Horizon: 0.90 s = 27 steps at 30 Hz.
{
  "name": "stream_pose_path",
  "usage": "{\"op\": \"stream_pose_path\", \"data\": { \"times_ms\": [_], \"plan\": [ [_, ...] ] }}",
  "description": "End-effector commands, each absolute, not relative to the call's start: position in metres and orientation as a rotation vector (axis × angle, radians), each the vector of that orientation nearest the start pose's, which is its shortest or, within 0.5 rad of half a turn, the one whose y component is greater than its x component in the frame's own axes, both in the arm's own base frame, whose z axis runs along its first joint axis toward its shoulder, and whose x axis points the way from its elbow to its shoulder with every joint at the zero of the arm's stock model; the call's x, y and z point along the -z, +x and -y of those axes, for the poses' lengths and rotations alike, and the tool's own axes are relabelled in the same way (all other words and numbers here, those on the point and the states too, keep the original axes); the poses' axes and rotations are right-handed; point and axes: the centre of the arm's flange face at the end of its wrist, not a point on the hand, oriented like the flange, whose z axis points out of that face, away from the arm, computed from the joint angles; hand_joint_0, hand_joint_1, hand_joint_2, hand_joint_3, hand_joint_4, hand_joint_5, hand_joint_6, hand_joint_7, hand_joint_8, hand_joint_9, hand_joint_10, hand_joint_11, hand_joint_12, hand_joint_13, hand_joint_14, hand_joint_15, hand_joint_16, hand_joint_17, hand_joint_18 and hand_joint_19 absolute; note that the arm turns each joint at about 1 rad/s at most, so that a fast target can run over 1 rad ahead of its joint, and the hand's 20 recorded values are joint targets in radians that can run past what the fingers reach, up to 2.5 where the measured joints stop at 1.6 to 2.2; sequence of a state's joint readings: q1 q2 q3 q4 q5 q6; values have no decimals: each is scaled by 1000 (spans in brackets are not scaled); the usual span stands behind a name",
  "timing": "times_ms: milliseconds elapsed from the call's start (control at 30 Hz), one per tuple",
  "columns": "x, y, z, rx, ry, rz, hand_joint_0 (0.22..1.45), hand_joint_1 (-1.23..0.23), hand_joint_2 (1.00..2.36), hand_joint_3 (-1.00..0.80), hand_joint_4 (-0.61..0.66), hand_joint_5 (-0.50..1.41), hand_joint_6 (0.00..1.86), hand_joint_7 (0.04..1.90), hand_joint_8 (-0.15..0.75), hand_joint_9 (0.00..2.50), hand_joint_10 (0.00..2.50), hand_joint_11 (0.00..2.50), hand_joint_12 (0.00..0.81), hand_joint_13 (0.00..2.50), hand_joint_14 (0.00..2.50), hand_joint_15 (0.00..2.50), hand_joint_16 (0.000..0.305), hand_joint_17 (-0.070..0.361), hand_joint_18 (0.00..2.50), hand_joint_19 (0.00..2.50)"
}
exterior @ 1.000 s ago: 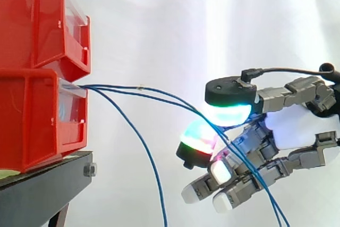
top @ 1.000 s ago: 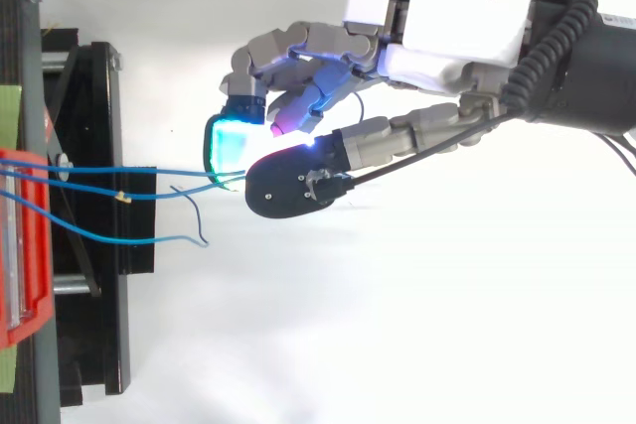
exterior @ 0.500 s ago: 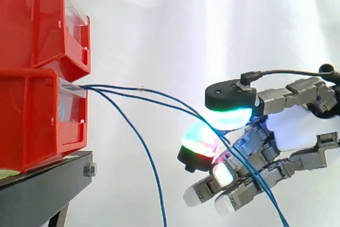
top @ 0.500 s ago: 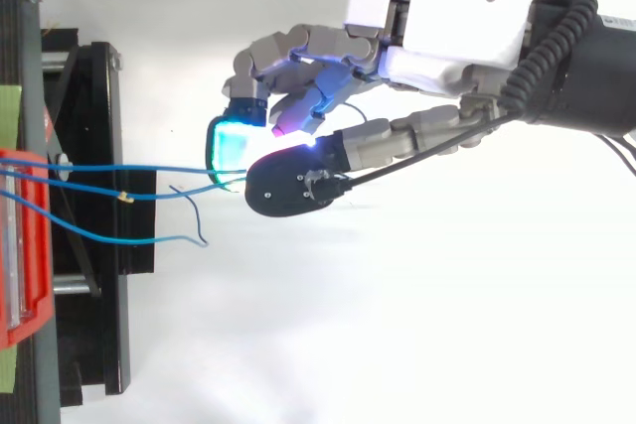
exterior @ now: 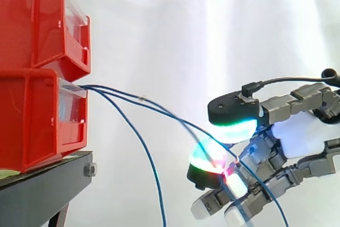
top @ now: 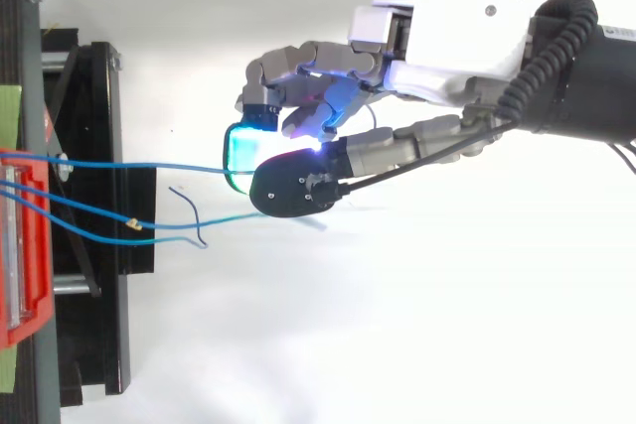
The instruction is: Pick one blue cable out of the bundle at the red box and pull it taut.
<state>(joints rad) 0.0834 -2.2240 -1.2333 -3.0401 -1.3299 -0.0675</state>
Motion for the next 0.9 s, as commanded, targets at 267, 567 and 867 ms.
{"op": "stream_pose_path", "data": {
  "times_ms": [267, 567, 867],
  "plan": [
    [-260, 715, 93, -921, 1362, -1297, 601, -658, 1019, -79, 248, -53, 597, 1311, 289, 806, 9, 467, 356, 291, 3, 88, 51, 115, 405, 274],
    [-260, 715, 93, -918, 1363, -1300, 591, -672, 1019, -75, 241, -69, 640, 1234, 299, 795, 9, 487, 356, 287, 4, 96, 51, 115, 399, 270],
    [-260, 715, 92, -919, 1362, -1301, 575, -735, 1020, -82, 245, -98, 710, 1124, 302, 762, 12, 500, 362, 278, 4, 93, 52, 118, 407, 271]
  ]
}}
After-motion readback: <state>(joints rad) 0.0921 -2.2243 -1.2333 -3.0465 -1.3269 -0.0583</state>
